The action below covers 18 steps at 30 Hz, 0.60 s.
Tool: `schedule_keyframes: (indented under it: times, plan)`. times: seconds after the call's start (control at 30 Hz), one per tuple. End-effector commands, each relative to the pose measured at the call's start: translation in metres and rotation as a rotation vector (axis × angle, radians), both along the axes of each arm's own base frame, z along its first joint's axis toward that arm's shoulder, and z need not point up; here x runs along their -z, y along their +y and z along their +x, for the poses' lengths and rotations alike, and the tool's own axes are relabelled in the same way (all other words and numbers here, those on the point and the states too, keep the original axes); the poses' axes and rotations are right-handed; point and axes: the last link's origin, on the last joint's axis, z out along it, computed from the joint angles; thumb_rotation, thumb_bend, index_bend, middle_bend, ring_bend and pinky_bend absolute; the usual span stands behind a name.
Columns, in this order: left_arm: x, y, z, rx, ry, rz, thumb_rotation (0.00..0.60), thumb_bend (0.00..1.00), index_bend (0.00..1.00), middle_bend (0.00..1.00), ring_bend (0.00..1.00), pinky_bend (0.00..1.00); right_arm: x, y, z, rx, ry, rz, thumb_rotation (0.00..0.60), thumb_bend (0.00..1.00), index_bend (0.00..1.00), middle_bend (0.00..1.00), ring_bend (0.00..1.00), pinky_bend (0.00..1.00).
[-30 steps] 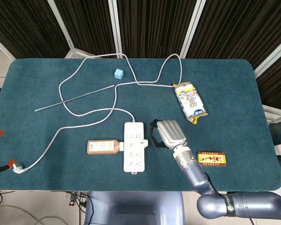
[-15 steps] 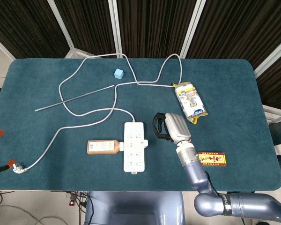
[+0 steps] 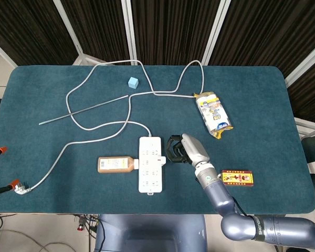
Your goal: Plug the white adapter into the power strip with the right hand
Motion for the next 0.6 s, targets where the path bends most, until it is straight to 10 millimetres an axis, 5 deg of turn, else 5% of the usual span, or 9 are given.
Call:
schedule_keyframes:
  times: [0.03,0.6]
  plan:
    - [0.001,0.0,0.0,0.001,0.001,-0.003,0.6,0.09,0.2,0.0,0.0,0.0,0.006,0.002,0.007,-0.037,0.031,-0.014,0.6,0.79,1.0,0.89,0.95,1.0]
    - [-0.001,0.0,-0.001,-0.001,-0.007,-0.005,0.6,0.09,0.2,0.0,0.0,0.0,0.047,-0.001,0.018,-0.13,0.185,-0.089,0.6,0.79,1.0,0.89,0.95,1.0]
